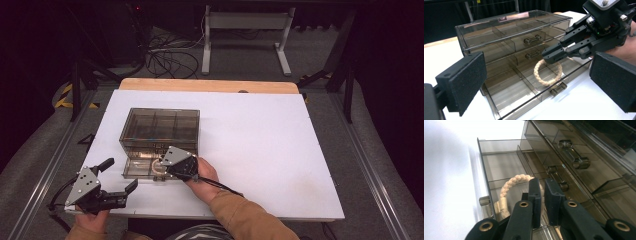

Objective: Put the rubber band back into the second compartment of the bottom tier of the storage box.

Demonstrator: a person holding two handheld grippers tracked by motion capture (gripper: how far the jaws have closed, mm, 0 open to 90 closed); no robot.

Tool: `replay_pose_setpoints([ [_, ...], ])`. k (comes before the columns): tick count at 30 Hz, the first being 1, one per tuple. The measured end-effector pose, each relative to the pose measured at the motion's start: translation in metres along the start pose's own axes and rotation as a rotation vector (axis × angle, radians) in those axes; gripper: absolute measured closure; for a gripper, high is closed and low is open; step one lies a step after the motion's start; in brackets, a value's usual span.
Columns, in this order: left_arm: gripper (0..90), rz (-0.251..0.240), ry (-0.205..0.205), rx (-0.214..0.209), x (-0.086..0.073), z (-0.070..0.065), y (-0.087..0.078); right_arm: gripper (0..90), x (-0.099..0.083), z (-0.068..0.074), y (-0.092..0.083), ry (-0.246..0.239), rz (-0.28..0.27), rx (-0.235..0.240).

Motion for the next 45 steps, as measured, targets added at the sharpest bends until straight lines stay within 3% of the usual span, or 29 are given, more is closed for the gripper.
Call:
replay_pose_setpoints([
  [9,1.8,-0.002,-0.002,-0.002,0.000,0.000,0.001,82.5,0.000,0.001,0.002,-0.002,0.006,0.017],
  [24,1.8,-0.003,-0.002,-0.002,0.000,0.001,0.001,69.1,0.003,-0.004,-0.008,0.013,-0.015,0.029],
  [31,1.8,-0.003,-0.002,-0.001,0.000,0.001,0.001,46.6,0.007,-0.015,-0.031,0.077,-0.060,0.099],
  [37,1.8,-0.002,-0.001,0.000,0.000,0.000,0.001,30.4,0.009,-0.023,-0.051,0.112,-0.097,0.099],
  [45,1.8,-0.002,0.000,0.000,0.000,0.000,0.001,25.2,0.010,-0.028,-0.062,0.128,-0.129,0.098],
])
Point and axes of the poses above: each handheld gripper's, and its own axes: y roughly forward along the jaws, x roughly out of its top, z roughly to its left, the point moved 1 cm from there along y, roughly forward along the jaws, and after that the axes turned 7 degrees about z, right-handed, at the moved point
